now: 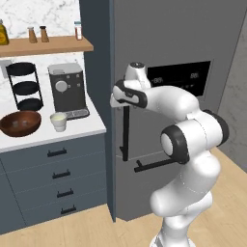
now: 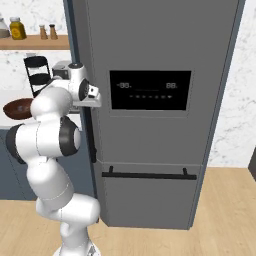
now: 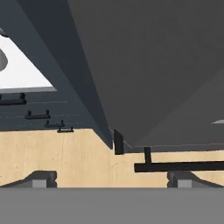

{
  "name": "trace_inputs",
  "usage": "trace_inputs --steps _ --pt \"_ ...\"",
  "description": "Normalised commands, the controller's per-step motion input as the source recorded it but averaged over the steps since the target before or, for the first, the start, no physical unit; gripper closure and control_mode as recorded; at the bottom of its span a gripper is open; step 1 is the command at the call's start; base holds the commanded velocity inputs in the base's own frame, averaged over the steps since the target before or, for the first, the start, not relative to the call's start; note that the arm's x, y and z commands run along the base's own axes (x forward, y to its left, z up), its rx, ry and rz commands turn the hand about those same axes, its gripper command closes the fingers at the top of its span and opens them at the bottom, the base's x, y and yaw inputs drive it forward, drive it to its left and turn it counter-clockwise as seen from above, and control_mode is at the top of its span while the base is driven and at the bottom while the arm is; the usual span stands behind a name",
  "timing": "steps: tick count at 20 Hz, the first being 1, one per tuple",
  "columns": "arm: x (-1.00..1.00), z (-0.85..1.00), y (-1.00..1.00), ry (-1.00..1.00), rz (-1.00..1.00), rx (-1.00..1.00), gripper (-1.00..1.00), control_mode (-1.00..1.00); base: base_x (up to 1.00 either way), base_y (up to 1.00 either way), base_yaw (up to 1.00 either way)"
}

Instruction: Grab a lemon wedge from the fridge and one ice cube from the ice bowl, and put them in the glass of lemonade.

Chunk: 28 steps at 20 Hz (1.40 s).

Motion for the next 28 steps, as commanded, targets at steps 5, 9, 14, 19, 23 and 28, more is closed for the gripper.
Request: trace_inputs --steps 5,9,14,19,23,28 --pt "0.07 -0.26 -0.01 0.00 0.00 -0.01 -1.00 -1.00 0.00 0.00 0.00" --pt "0.01 -0.41 -0.06 -0.07 0.00 0.00 -1.00 -1.00 0.00 0.00 0.00" --pt "0.02 -0.33 -0.02 -0.16 0.00 0.00 -1.00 -1.00 0.00 0.00 0.00" --pt "0.29 -0.05 0.00 -0.11 0.00 0.00 -1.00 -1.00 0.00 0.00 0.00" --pt "0.41 -0.01 0.00 -0.01 0.00 0.00 -1.00 -1.00 0.00 0.00 0.00" --pt "0.33 0.00 0.00 0.00 0.00 0.00 -1.00 -1.00 0.00 0.00 0.00"
